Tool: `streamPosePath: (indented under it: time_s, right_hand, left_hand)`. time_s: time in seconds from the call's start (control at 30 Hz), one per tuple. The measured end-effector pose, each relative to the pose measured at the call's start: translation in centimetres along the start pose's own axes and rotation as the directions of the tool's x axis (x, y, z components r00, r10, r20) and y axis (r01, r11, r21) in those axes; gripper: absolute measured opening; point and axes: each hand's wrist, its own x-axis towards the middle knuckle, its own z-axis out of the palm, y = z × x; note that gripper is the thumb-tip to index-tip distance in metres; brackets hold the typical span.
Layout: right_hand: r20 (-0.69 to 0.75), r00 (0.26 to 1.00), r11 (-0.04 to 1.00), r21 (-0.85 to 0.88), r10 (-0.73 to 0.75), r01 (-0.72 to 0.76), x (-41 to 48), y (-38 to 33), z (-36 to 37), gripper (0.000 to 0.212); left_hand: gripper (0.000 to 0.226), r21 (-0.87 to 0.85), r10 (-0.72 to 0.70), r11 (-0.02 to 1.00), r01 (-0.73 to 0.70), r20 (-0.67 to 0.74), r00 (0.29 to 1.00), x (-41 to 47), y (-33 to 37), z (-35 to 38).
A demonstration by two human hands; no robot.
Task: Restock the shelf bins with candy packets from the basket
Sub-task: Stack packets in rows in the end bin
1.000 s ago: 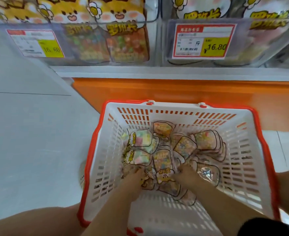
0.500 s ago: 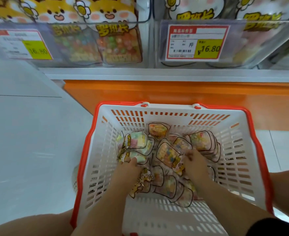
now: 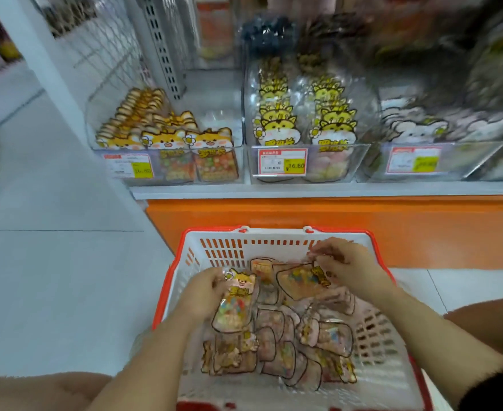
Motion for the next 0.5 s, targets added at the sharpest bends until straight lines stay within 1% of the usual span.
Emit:
streamPosePath:
  time_s: [0.03,0.1,0.17,0.23,0.3,0.43,0.47,0.5]
  right_hand:
    - [0.004,1.0,0.999,0.035,-0.011,0.011,-0.5,-1.3,-1.2,0.02]
    - [0.02,0.999,0.997,0.065,-0.032,0.031,-1.4,-4.1,-3.4,0.019]
    - [0.048,0.994,0.995,0.016,-0.099,0.098,-2.2,-7.0,-5.5,0.019]
    - [0.108,0.98,0.985,-0.022,-0.167,0.17,-3.0,-10.1,-6.9,0.018]
    - [0.163,0.958,0.969,-0.029,-0.236,0.244,-3.7,-13.2,-7.5,0.02]
    - [0.215,0.911,0.924,-0.072,-0.353,0.375,-3.9,-18.0,-6.8,0.022]
    - [0.209,0.905,0.917,-0.074,-0.37,0.392,-3.8,-18.8,-6.5,0.022]
    - [0.198,0.903,0.912,-0.077,-0.382,0.403,-3.6,-19.5,-6.1,0.021]
  left_hand:
    - [0.032,-0.069,0.009,0.998,-0.012,-0.045,0.999,0.0,0.5,-1.0]
    - [0.03,-0.26,-0.026,0.966,0.005,-0.078,0.997,-0.4,2.0,-3.0]
    - [0.029,-0.394,-0.031,0.919,0.015,-0.034,0.999,-0.8,4.0,-4.6]
    - [0.03,-0.459,0.018,0.888,-0.003,0.028,0.999,-1.2,6.2,-5.9]
    - [0.028,-0.501,0.068,0.865,-0.031,0.056,0.996,-2.4,9.0,-7.2]
    - [0.028,-0.511,0.171,0.855,-0.088,0.118,0.978,-5.3,12.9,-9.0]
    - [0.021,-0.565,0.196,0.82,-0.09,0.129,0.972,-6.1,13.6,-9.3]
    - [0.016,-0.66,0.217,0.748,-0.073,0.139,0.966,-6.8,14.2,-9.5]
